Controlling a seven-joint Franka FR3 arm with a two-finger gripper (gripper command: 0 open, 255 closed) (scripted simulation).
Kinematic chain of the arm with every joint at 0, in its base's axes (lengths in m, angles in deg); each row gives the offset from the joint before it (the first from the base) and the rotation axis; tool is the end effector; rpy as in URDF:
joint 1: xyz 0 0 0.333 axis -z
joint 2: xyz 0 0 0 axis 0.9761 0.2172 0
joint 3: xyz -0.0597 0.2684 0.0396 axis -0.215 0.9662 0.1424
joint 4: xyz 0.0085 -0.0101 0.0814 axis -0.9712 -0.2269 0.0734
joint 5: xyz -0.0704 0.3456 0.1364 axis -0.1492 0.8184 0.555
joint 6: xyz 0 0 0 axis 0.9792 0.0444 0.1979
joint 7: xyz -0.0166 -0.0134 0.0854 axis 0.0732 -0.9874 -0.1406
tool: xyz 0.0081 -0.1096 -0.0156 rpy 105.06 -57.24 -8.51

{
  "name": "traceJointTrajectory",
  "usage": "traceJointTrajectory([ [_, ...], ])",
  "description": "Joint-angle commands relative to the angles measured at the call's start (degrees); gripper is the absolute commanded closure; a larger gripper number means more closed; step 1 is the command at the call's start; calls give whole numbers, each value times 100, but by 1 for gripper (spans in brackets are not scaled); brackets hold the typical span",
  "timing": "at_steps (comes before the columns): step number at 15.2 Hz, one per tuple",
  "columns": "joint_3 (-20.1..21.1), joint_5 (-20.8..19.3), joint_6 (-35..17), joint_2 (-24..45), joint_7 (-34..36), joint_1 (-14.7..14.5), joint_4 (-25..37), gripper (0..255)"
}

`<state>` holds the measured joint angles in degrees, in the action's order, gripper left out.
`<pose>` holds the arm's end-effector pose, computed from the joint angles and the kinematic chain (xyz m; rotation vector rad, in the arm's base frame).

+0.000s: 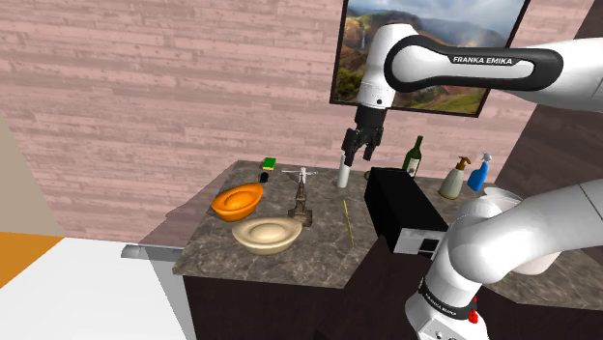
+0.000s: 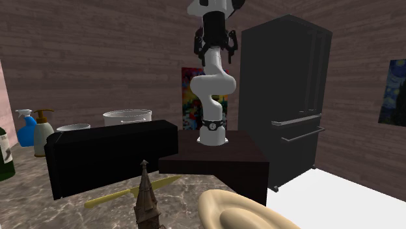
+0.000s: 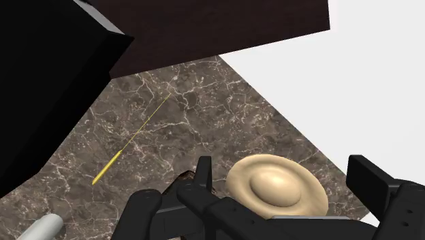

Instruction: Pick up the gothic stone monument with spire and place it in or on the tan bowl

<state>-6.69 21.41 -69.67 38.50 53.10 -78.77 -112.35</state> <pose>0.3345 -0.0039 0.5351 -3.0532 0.2787 -0.0238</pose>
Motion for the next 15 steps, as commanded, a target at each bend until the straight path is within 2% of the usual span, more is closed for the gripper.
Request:
traceJointTrajectory([
  [1,0,0,0,0,0,0,0,0],
  [8,-726,-403,-1325,601,-1429,-39,-583,0],
  [15,-1482,-510,-2699,1772,-2913,-201,-639,0],
])
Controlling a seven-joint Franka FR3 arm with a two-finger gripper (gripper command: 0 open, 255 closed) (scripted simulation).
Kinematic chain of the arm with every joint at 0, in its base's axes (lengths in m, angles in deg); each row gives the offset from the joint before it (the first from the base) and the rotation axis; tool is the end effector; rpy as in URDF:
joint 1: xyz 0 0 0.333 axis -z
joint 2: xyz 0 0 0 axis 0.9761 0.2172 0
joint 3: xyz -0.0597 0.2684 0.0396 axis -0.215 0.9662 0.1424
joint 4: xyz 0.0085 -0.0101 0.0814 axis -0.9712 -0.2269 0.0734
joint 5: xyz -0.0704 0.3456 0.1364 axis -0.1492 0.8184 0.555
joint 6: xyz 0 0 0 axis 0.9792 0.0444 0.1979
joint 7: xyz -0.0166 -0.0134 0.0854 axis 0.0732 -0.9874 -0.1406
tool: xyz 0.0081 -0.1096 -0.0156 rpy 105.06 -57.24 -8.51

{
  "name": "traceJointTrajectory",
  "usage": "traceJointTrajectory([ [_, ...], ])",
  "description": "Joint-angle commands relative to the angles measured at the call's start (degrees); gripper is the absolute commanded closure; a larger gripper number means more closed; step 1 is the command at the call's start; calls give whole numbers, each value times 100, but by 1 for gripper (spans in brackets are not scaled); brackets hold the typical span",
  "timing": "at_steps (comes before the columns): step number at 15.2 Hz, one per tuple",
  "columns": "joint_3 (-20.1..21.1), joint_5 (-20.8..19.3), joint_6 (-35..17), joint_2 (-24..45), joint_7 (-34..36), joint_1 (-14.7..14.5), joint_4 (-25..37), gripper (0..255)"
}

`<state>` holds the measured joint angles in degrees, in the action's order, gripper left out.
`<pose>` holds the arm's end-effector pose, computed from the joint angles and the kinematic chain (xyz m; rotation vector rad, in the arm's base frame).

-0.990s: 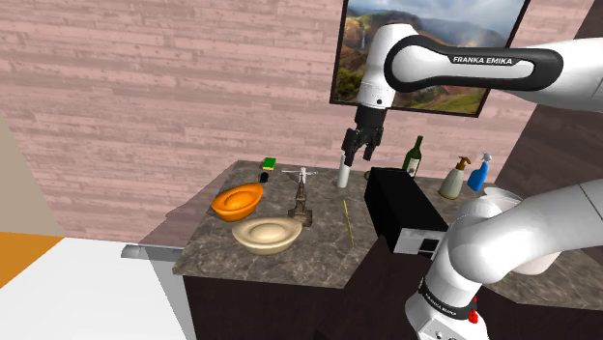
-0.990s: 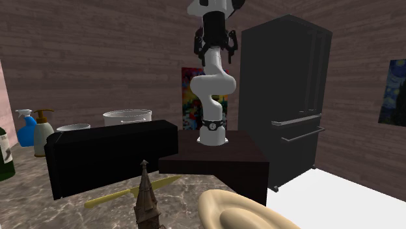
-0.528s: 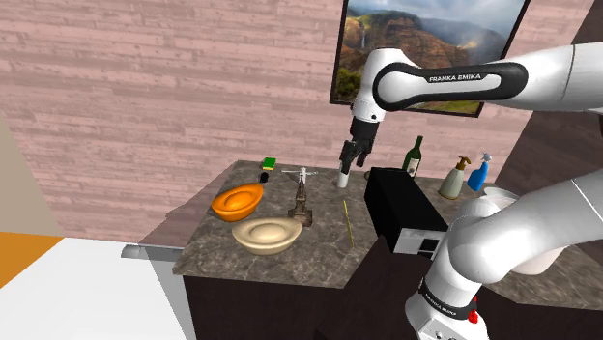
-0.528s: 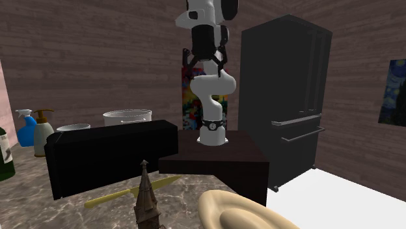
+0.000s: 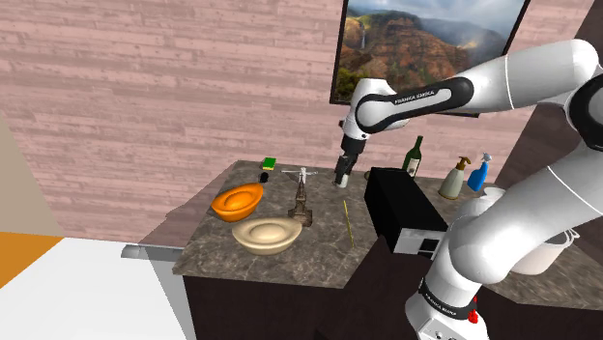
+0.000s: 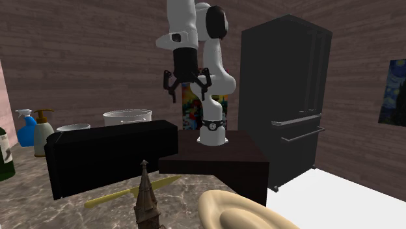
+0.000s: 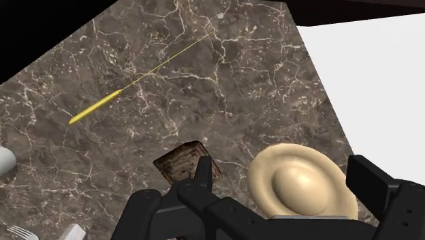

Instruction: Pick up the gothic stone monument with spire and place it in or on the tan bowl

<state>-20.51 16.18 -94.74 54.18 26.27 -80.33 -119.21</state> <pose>0.3960 -0.0939 0.4097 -3.0600 -0.1770 -0.1101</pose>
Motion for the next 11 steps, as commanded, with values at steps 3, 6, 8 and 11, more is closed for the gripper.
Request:
traceJointTrajectory([
  [3,-423,149,-738,843,-931,-183,186,0],
  [6,-720,453,-1221,1547,-1710,-348,422,0],
  [8,-881,765,-1492,2046,-2284,-450,632,0],
  [11,-1004,1376,-1801,2826,-3210,-519,1027,0],
])
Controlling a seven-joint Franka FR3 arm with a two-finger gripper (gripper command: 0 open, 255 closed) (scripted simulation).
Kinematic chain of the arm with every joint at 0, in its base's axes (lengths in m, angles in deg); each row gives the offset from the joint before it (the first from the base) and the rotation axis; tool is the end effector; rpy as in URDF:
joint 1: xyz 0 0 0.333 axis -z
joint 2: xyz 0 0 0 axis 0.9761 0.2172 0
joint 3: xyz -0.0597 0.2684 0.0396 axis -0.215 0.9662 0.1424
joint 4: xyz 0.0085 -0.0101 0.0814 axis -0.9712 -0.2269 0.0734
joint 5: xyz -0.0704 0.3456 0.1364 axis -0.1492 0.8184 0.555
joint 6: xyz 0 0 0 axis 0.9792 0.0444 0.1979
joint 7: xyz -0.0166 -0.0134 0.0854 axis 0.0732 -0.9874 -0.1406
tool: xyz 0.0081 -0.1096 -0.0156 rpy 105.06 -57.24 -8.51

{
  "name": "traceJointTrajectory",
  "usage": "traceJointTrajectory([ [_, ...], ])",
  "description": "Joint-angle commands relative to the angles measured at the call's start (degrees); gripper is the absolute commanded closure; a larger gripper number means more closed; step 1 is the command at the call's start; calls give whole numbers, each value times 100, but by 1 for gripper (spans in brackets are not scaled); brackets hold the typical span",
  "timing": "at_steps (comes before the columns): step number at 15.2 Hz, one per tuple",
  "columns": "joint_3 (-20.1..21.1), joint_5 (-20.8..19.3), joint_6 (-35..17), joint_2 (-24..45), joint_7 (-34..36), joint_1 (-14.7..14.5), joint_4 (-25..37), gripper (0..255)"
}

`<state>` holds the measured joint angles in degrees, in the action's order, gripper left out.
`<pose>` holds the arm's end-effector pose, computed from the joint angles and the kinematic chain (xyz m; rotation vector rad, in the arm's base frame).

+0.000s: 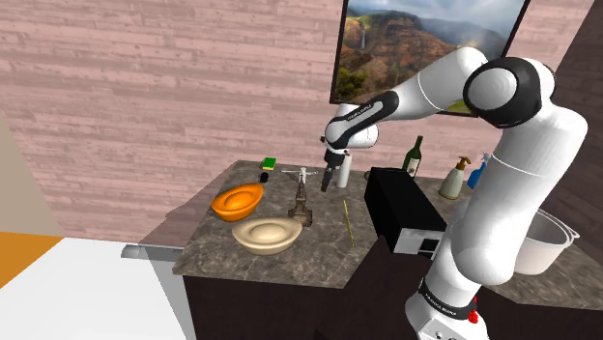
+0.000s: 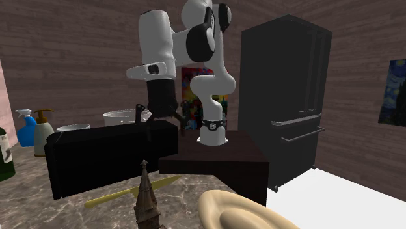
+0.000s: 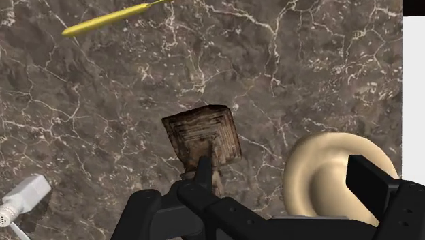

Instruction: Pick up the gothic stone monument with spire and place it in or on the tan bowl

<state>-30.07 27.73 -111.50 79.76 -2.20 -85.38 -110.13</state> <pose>0.4689 -0.1493 0.3123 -3.0127 -0.5659 -0.1864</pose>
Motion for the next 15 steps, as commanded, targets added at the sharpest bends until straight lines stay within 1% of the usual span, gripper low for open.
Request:
traceJointTrajectory([
  [1,-51,445,-199,530,-677,-7,272,0],
  [3,10,884,-309,1050,-1282,70,605,0],
  [5,140,1273,-377,1551,-1832,209,973,0],
  [8,406,1714,-426,2266,-2524,483,1580,0],
  [10,544,1862,-434,2593,-2799,622,1890,0],
  [15,698,2079,-669,2916,-2939,702,1959,0],
])
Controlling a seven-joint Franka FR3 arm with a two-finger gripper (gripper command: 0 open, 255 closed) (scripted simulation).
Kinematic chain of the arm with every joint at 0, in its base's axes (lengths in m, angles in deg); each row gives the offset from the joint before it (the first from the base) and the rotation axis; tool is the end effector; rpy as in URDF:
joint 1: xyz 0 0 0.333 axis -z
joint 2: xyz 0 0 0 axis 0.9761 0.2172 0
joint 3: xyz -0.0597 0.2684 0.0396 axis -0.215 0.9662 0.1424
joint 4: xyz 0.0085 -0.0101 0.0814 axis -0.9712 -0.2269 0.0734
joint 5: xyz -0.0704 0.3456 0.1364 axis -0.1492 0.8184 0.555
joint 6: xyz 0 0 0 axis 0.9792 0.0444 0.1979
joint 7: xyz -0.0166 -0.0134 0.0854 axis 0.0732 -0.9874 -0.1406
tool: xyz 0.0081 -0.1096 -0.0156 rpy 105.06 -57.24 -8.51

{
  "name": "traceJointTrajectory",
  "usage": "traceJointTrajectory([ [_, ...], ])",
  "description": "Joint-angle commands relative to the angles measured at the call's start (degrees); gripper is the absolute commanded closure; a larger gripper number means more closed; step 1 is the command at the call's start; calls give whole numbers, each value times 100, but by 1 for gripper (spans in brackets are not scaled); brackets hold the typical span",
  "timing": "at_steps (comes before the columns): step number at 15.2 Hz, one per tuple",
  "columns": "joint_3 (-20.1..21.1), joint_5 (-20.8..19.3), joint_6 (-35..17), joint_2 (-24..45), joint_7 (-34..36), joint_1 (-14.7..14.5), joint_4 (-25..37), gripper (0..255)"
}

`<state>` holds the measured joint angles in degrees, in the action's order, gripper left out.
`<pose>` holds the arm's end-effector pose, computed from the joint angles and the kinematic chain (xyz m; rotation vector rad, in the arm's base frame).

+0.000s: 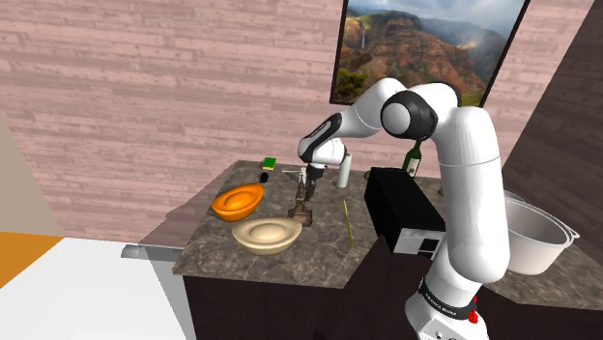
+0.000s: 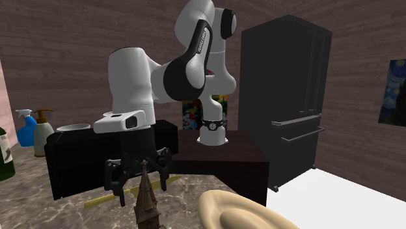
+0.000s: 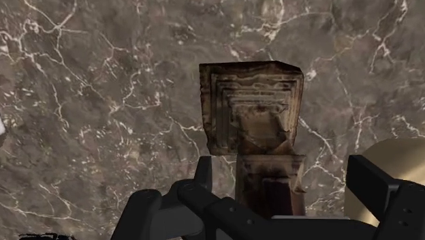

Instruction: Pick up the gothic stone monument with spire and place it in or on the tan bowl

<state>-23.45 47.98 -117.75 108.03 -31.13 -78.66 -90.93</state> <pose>0.5499 -0.1814 0.2071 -2.9218 -0.9329 -0.2559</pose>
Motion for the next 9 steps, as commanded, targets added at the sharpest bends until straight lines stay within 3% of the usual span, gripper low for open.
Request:
traceJointTrajectory([
  [1,67,97,-90,155,-74,46,57,0],
  [9,117,162,-161,260,-116,73,87,0],
])
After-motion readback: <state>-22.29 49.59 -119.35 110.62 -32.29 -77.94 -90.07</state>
